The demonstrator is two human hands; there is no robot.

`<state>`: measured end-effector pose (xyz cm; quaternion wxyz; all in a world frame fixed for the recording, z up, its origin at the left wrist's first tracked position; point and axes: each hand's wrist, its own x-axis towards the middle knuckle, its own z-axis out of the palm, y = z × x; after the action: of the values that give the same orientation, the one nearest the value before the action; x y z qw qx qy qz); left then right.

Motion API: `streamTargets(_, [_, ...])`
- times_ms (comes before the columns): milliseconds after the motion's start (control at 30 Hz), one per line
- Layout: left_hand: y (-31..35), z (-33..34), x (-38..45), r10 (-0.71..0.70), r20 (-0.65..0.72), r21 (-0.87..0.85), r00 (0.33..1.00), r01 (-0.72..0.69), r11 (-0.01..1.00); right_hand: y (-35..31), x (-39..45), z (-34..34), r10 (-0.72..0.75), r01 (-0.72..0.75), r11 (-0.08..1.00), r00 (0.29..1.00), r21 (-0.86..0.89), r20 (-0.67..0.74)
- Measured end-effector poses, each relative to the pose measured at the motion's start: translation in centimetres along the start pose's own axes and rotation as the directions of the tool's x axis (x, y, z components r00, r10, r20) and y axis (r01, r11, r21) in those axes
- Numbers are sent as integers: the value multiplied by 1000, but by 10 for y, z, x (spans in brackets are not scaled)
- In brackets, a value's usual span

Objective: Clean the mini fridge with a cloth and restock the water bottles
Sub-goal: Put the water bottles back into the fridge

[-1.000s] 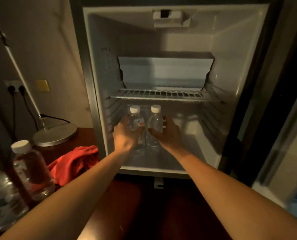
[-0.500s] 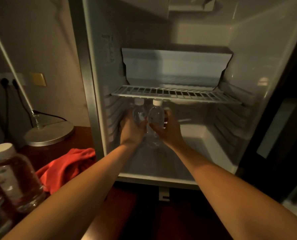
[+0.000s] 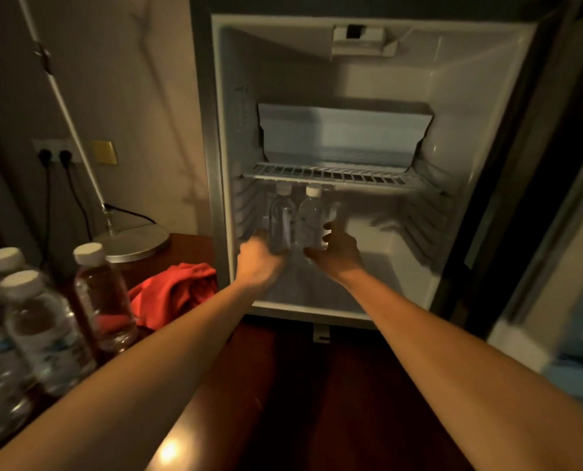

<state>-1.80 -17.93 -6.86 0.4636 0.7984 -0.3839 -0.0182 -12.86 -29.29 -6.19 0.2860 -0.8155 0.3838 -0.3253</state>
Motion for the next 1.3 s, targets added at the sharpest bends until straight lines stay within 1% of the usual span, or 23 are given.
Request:
streamTargets(100, [-3,-16,-24,8,-3,22,1000,-8,1000,-8,-28,-3,-20,20,1000,998,-1,67])
streamTargets(267, [-18,-54,-74,38,-38,36,999,-37,999,-27,-72,8,-92,95,995,985,-14,146])
streamTargets(367, [-30,-83,-98,51,-95,50,994,-47,998,-52,-96,20,-153,154,988,971,11,183])
streamTargets(500, [-43,-127,-126,56,-158,109,986,-38,993,-93,-130,45,-262,254,965,942,63,208])
streamTargets(600, [-59,-159,-144,40,-222,137,974,-10,991,-118,-153,64,-324,306,946,913,106,250])
streamTargets(767, [-93,-208,-176,-13,-343,186,939,81,979,-153,-177,94,-397,371,918,863,142,312])
streamTargets(900, [-119,-242,-196,-85,-427,234,900,201,951,-182,-192,128,-442,386,896,822,220,359])
streamTargets(967, [-131,-255,-202,-104,-471,241,876,241,940,-197,-199,142,-481,413,875,806,253,345])
streamTargets(1033, [-143,-266,-205,-113,-498,247,860,265,932,-209,-203,156,-515,439,852,801,285,305])
streamTargets(1100, [-155,-273,-206,-121,-516,247,848,282,927,-219,-205,168,-527,456,844,804,282,274])
streamTargets(1200, [-171,-279,-204,-146,-512,243,846,306,921,-225,-204,183,-477,430,875,847,223,235])
streamTargets(1300, [-181,-277,-200,-169,-465,239,869,307,921,-224,-200,194,-439,410,895,878,176,192])
